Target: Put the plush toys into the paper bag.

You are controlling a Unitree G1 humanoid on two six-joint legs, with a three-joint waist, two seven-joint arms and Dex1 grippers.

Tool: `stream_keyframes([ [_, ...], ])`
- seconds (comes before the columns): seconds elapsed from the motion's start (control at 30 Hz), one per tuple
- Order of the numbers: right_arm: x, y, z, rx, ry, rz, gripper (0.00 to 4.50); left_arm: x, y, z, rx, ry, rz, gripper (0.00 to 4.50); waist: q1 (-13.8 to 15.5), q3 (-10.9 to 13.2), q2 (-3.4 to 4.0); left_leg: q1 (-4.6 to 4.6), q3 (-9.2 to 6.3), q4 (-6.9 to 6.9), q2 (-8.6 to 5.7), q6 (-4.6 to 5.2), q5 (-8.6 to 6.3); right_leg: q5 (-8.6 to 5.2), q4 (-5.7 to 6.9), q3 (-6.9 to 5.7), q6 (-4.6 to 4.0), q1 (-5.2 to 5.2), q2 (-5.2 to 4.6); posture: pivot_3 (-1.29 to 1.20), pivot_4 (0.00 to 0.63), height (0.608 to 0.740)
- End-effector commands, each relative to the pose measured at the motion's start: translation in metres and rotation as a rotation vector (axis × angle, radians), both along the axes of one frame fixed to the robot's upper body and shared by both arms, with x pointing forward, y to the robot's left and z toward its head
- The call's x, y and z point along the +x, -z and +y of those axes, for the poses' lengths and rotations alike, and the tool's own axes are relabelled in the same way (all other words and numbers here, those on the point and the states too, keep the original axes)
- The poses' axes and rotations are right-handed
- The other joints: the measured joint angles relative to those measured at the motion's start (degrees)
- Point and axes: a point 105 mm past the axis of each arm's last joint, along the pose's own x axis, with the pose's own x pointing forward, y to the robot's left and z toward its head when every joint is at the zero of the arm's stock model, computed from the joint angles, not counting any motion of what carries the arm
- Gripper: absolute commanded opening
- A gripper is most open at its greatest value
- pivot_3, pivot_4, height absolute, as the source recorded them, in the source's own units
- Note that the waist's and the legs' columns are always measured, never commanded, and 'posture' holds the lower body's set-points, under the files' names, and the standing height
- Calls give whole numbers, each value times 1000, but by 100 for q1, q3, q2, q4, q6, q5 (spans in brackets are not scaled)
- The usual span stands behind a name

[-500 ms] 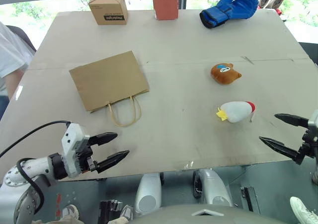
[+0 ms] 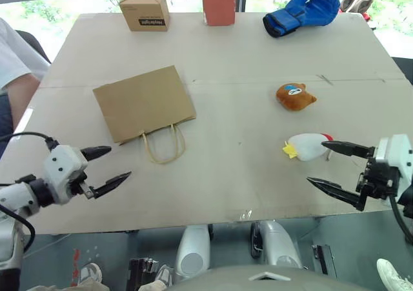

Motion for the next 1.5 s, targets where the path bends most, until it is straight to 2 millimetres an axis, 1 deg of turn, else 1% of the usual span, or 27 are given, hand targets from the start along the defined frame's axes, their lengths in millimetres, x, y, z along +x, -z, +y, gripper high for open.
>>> stream_keyframes([
  [0.03,4,-7,3,-5,2,-63,4431,16,-7,-6,108,73,-133,4500,27,0,2,-1,6,0,-3,0,0,0,0,0,0,0,-8,0,150,714],
  [0.1,5,-7,4,-6,3,-74,4431,24,-5,-12,134,106,-168,4500,30,-4,-6,-1,11,1,-7,0,0,1,-1,0,2,0,-16,0,150,714],
  [0.3,9,-8,8,-20,15,-123,4431,49,1,-42,160,192,-245,4500,51,-6,-9,1,6,2,-7,25,15,3,8,0,3,8,-3,0,150,714],
  [0.4,12,-10,12,-23,26,-145,4500,55,6,-53,131,226,-234,3671,47,-6,-9,2,3,3,-2,29,18,3,15,0,3,7,6,0,150,714],
  [0.43,13,-10,14,-18,32,-144,4500,57,5,-58,110,237,-236,3227,44,-6,-9,3,3,3,1,29,18,3,17,0,3,7,10,0,150,714],
  [0.5,17,-12,17,14,55,-128,3964,58,1,-71,38,267,-243,2215,39,-6,-9,3,4,4,1,29,18,3,19,1,3,7,11,0,150,714],
  [0.53,20,-12,17,23,75,-125,3533,58,-2,-76,-3,277,-242,1608,41,-6,-10,3,4,5,1,29,18,4,20,1,3,7,11,0,150,714],
  [0.6,22,-14,22,41,81,-129,2814,57,-9,-87,-110,301,-224,871,43,-7,-11,3,3,7,2,30,18,4,21,1,3,8,11,0,150,714],
  [0.63,24,-15,26,50,82,-140,2137,57,-15,-94,-186,302,-214,183,42,-7,-11,2,3,9,2,30,18,4,22,1,3,9,11,0,150,714],
  [0.67,26,-16,30,61,88,-147,1680,57,-20,-98,-248,300,-203,0,39,-7,-11,2,1,11,2,30,18,4,24,1,3,9,11,0,150,714],
  [0.7,29,-16,33,72,95,-150,1130,57,-25,-103,-298,300,-191,0,41,-7,-11,2,-1,17,2,30,19,4,29,1,4,10,12,0,150,714],
  [0.73,31,-15,41,79,81,-150,717,58,-31,-109,-365,300,-174,0,40,-7,-11,1,-2,22,2,30,18,4,34,2,4,10,12,0,150,714],
  [0.77,32,-15,46,82,68,-149,371,58,-36,-113,-407,303,-158,0,36,-7,-11,2,-3,26,2,30,18,4,38,2,4,11,13,0,150,714],
  [0.8,41,-12,58,91,57,-156,84,58,-42,-121,-479,309,-133,0,28,-7,-12,2,-4,30,2,30,18,3,42,2,4,11,14,0,150,714],
  [0.83,51,-6,72,90,35,-157,84,57,-47,-129,-539,317,-108,0,2,-8,-15,4,-5,38,2,30,19,3,54,4,4,12,15,0,150,714],
  [0.87,57,-3,83,85,20,-159,84,57,-51,-134,-575,320,-89,0,-40,-7,-12,5,-7,49,5,30,19,3,63,4,3,12,19,0,150,714],
  [0.93,77,5,109,89,-6,-170,84,56,-58,-142,-639,326,-62,0,-95,-7,-15,2,-12,71,10,30,18,2,88,8,2,10,26,0,150,714],
  [1.0,94,16,134,87,-51,-160,84,55,-65,-149,-673,328,-50,0,-120,-7,-14,5,-17,77,12,30,19,2,99,13,2,10,34,0,150,714],
  [1.03,99,20,143,81,-75,-162,84,54,-68,-152,-683,330,-45,0,-118,-6,-12,6,-21,77,12,31,19,2,105,15,1,9,40,0,150,714],
  [1.13,115,28,182,126,-166,-126,84,48,-76,-171,-693,373,-29,0,-109,-7,-16,3,-25,76,12,31,19,11,108,15,3,8,45,0,150,714],
  [1.17,117,31,191,126,-194,-121,84,47,-78,-175,-698,377,-27,0,-107,-7,-16,1,-25,75,12,31,19,24,108,16,-3,6,45,0,150,714],
  [1.23,120,44,209,102,-261,-92,84,45,-83,-180,-711,378,-38,0,-97,-7,-16,-1,-26,75,12,31,19,27,108,15,1,6,46,0,150,714],
  [1.3,121,53,221,92,-300,-76,84,45,-88,-183,-724,376,-50,0,-87,-7,-16,0,-26,74,12,31,19,28,107,15,1,7,46,0,150,714],
  [1.37,121,61,238,107,-346,-56,84,41,-93,-187,-731,382,-58,0,-100,-7,-16,0,-26,75,12,31,19,28,107,15,1,8,46,0,150,714],
  [1.43,119,70,255,101,-380,-35,84,39,-95,-187,-730,361,-70,0,-117,-6,-15,1,-26,74,13,30,19,28,108,15,0,7,47,0,150,714],
  [1.5,118,81,262,70,-388,-20,84,42,-98,-179,-721,303,-118,0,-141,-7,-15,1,-27,74,14,30,19,29,110,16,0,7,49,0,150,714],
])
